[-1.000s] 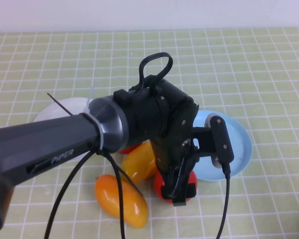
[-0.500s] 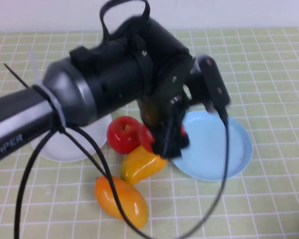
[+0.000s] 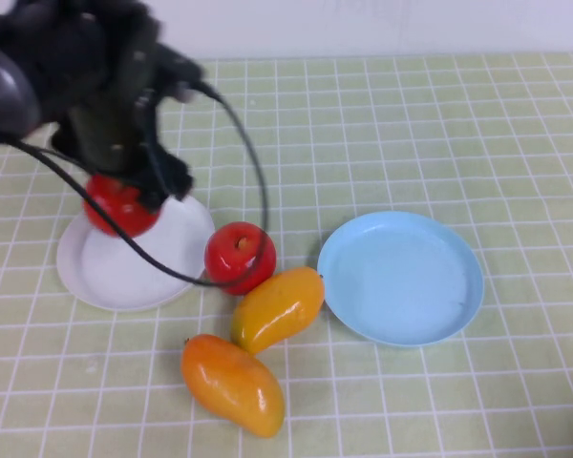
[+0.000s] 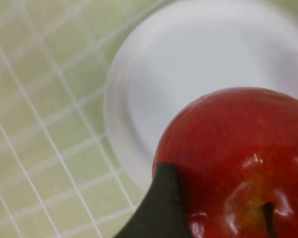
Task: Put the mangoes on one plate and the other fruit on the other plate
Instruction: Put one type of fruit in the left plate
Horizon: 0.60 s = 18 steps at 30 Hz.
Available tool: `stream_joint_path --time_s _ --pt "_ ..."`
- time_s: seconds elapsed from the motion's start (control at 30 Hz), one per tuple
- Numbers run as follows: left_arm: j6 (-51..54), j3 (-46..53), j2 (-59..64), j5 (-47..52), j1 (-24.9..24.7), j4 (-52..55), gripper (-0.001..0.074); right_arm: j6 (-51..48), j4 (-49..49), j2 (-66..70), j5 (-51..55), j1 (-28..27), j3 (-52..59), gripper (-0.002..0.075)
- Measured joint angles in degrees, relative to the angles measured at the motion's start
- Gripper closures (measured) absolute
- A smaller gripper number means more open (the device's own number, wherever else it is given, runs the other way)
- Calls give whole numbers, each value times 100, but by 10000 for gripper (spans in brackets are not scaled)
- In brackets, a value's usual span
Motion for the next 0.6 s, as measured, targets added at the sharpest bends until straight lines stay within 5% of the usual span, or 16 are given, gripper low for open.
stream_joint_path --time_s 0.3,0.5,0.6 --pt "107 0 549 -165 1234 -1206 158 0 0 0 0 0 0 743" --pt "444 0 710 -239 1334 -1629 158 0 0 0 0 0 0 743" --pt "458 0 710 -262 1334 -1653 97 0 0 0 0 0 0 743"
